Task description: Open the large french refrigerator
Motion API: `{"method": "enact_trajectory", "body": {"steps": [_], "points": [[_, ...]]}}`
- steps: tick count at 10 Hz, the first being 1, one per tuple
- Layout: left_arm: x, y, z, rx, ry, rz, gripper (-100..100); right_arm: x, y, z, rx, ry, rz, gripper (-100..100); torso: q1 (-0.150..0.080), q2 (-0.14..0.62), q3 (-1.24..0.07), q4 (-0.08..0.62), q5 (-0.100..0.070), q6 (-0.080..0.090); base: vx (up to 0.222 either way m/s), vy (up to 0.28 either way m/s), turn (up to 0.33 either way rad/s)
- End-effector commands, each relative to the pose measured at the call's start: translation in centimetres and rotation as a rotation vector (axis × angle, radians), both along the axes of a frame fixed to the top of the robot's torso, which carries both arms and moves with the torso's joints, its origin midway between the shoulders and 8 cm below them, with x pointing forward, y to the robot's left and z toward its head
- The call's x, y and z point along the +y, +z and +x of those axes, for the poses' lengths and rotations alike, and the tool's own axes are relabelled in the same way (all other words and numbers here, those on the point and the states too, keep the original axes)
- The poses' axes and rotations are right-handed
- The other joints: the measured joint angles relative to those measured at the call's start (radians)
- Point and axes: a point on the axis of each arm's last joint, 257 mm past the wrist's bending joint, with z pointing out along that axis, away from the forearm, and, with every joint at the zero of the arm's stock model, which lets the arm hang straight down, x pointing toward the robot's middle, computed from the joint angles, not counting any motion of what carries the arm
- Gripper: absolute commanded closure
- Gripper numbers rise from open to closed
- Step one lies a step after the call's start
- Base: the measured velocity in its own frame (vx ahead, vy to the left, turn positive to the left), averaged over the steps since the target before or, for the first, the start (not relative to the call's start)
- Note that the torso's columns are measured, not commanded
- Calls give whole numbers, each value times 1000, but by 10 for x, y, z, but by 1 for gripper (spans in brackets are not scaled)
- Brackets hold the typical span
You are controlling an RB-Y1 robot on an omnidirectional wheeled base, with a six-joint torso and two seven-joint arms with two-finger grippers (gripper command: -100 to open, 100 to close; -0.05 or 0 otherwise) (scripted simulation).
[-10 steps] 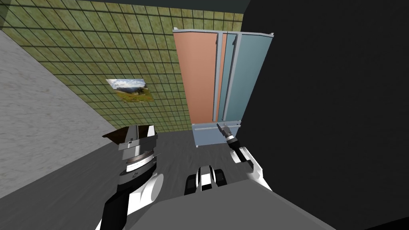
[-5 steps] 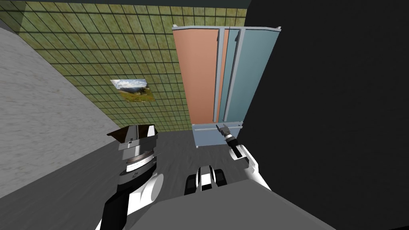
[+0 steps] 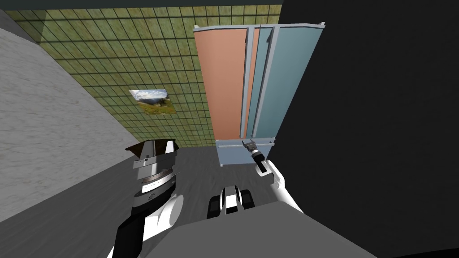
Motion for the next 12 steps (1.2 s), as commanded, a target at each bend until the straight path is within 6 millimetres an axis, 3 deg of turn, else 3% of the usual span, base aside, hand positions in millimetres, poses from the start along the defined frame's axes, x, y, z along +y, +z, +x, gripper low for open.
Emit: {"method": "enact_trajectory", "body": {"steps": [1,3,12], "points": [[0,0,0,0,0,0,0,-6,-12,11,24,-36,-78,-100,-1,0,0,0,0,0,24,-25,34],[0,0,0,0,0,0,0,-15,-28,26,63,-93,-189,-100,-1,0,0,0,0,0,38,-36,74],[0,0,0,0,0,0,0,-37,-74,63,181,-234,-536,-100,-1,0,0,0,0,0,36,-41,53]]}}
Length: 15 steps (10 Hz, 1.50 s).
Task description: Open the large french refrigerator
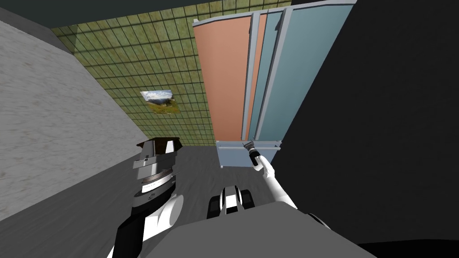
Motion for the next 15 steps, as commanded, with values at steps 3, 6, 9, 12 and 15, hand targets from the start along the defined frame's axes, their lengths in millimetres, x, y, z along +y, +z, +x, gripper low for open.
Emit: {"method": "enact_trajectory", "body": {"steps": [3,6,9,12,15], "points": [[0,0,0,0,0,0,0,-9,-19,19,66,-69,-190,-100,-1,-1,0,0,0,0,34,-46,70],[0,0,0,0,0,0,0,-7,-28,26,98,-96,-274,-100,0,0,0,0,0,0,33,-33,45],[0,0,0,0,0,0,0,8,-35,30,119,-101,-297,-100,0,0,0,0,0,0,19,-24,30],[0,0,0,0,0,0,0,-23,-41,24,127,-118,-293,-100,0,0,0,0,0,0,13,20,37],[0,0,0,0,0,0,0,-77,-52,8,145,-145,-292,-100,2,-1,-1,0,1,0,46,131,102]]}}
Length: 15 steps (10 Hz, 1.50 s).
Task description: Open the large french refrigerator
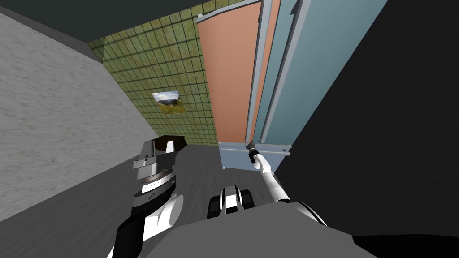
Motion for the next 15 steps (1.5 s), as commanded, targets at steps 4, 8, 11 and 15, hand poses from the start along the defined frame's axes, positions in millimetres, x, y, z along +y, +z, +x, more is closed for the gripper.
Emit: {"method": "enact_trajectory", "body": {"steps": [4,8,11,15], "points": [[0,0,0,0,0,0,0,-70,-8,-24,5,-37,9,-100,-6,2,1,1,-2,0,33,90,41],[0,0,0,0,0,0,0,-123,-10,-45,9,-61,7,-100,-3,0,0,0,-1,0,27,67,63],[0,0,0,0,0,0,0,-147,-8,-56,9,-68,6,-100,-5,2,1,1,-1,0,26,65,40],[0,0,0,0,0,0,0,-206,5,-86,-5,-103,3,-100,-2,0,0,0,0,0,47,95,71]]}}
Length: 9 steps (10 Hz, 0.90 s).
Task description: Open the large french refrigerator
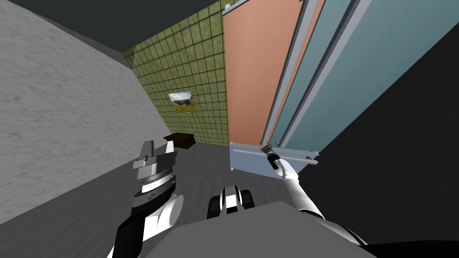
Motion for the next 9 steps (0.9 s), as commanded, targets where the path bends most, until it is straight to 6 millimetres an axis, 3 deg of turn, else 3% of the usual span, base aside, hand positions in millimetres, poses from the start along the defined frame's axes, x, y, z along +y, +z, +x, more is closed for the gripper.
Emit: {"method": "enact_trajectory", "body": {"steps": [1,2,4,5,6,7,9], "points": [[0,0,0,0,0,0,0,-30,9,-16,-6,-14,0,-100,-1,0,0,0,0,0,43,88,49],[0,0,0,0,0,0,0,-51,13,-28,-4,-23,-5,-100,-1,1,1,0,-1,-1,48,111,99],[0,0,0,0,0,0,0,-49,16,-27,-7,-22,-7,-100,-1,1,1,0,0,0,20,61,16],[0,0,0,0,0,0,0,-30,9,-16,-6,-14,0,100,-2,2,1,1,-1,-2,-35,-75,-136],[0,0,0,0,0,0,0,-10,5,-4,-6,-10,3,100,-6,2,1,-1,-4,-4,-74,-155,-132],[0,0,0,0,0,0,0,-5,3,-2,-2,-2,3,100,-7,1,1,-1,-5,-3,-76,-131,-27],[0,0,0,0,0,0,0,43,-1,22,-4,21,9,100,-1,-2,-1,0,0,-1,-69,-161,-110]]}}
